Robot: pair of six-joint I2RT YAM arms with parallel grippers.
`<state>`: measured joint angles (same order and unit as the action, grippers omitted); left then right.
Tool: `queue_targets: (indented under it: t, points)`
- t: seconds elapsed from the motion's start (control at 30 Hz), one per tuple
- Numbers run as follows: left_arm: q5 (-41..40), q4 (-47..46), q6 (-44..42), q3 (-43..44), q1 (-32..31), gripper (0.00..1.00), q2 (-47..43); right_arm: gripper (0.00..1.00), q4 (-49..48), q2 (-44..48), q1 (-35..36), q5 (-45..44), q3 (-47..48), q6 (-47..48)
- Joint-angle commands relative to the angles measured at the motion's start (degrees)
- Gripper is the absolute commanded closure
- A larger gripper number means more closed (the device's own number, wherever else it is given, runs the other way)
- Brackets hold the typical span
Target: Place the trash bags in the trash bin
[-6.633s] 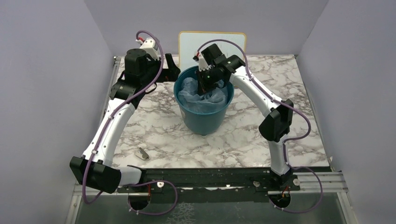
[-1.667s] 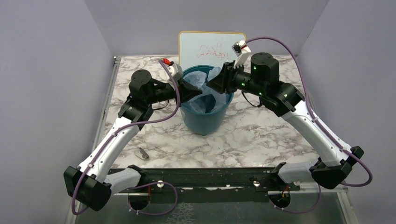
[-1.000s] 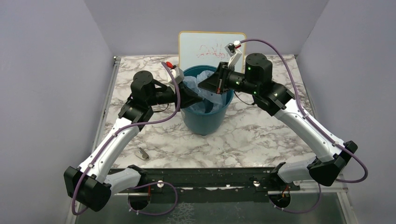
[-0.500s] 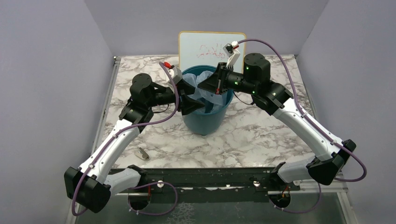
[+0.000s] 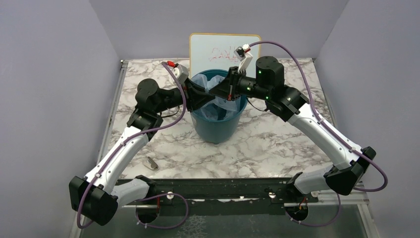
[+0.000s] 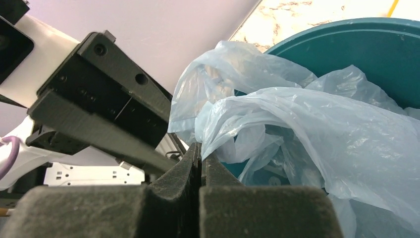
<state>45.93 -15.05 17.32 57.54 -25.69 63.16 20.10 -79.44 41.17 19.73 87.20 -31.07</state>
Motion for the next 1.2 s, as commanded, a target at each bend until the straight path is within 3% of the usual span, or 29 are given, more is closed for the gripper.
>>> queue_targets:
  t: [0.0,0.13,0.37,0.5,0.67,0.73,0.87,1.17]
  points:
    - [-2.34,1.27,-2.82,0.28,-0.18,0.81,-0.49,0.97,1.48,0.85,-0.03,-4.71,2.25,2.27]
    - [-3.45,2.99,-4.11,0.9,-0.15,0.96,-0.16,0.97,3.02,0.95,0.0,-6.9,2.75,3.55]
    - [-6.57,4.09,-3.73,1.36,-0.15,1.0,-0.79,0.97,5.53,1.11,0.02,-12.33,3.24,5.94]
    - [-13.46,10.63,-3.91,4.31,1.27,1.0,-0.56,0.97,10.06,2.05,-0.12,-24.79,4.53,10.77]
    - [-14.96,17.94,-3.81,7.98,9.78,1.0,-0.16,0.98,13.29,5.01,-4.1,-40.66,2.99,17.73]
    - [-14.64,20.3,-4.4,8.39,12.18,1.0,-0.07,0.99,15.11,5.53,-8.48,-40.32,2.18,18.29]
    - [-15.42,26.01,-6.14,8.25,13.98,1.0,0.17,0.98,16.05,5.59,-16.57,-31.29,-1.7,17.96]
    - [-25.39,30.71,-5.48,0.45,15.94,1.0,-2.34,0.97,15.84,4.06,-18.45,-28.49,-9.1,15.93]
